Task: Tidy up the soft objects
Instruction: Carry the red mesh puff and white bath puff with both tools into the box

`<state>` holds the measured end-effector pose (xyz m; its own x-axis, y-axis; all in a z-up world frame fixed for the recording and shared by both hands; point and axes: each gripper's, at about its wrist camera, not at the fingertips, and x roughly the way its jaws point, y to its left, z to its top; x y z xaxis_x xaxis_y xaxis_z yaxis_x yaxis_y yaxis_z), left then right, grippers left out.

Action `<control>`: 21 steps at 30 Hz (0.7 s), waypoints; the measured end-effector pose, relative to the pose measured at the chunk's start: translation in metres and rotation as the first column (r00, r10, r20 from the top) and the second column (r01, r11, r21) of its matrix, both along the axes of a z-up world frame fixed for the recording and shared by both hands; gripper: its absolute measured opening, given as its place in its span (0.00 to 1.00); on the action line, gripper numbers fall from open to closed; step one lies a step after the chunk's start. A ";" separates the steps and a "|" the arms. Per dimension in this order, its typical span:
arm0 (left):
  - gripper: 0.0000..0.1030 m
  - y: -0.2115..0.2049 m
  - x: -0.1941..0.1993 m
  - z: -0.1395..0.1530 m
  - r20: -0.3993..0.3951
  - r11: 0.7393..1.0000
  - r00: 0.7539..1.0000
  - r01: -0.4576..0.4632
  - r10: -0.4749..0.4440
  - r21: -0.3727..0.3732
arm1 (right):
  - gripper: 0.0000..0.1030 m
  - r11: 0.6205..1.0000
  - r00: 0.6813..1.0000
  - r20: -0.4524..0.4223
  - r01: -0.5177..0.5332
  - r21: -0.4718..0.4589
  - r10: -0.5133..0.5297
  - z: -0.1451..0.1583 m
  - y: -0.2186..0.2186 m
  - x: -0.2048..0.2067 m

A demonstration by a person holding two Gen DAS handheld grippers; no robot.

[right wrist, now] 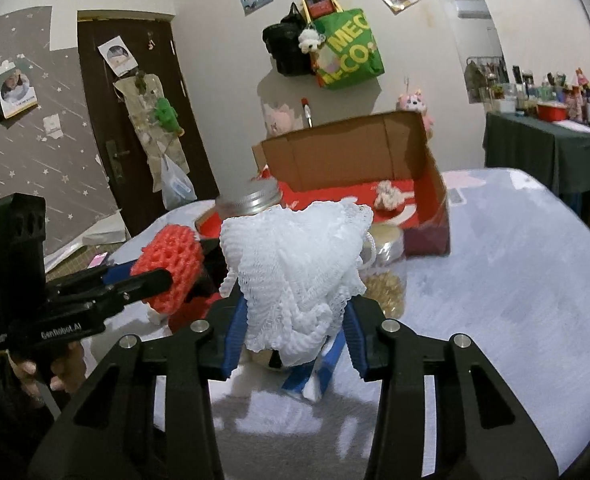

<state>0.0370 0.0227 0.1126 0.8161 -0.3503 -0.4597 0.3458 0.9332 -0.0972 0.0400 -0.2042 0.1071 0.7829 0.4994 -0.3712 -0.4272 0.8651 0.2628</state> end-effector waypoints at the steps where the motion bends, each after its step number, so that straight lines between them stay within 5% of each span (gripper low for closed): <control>1: 0.48 0.002 0.002 0.004 0.002 1.000 1.000 0.001 -0.001 0.001 | 0.39 1.000 1.000 0.007 0.001 -0.004 -0.001 0.003 -0.001 0.000; 12: 0.48 0.004 0.038 0.047 0.033 0.992 0.999 0.033 -0.037 0.118 | 0.39 0.998 0.997 0.073 -0.010 -0.067 0.015 0.057 -0.006 0.024; 21: 0.48 -0.006 0.104 0.063 -0.031 0.969 0.997 0.071 -0.065 0.238 | 0.39 0.983 0.999 0.013 -0.048 -0.180 0.052 0.085 0.010 0.089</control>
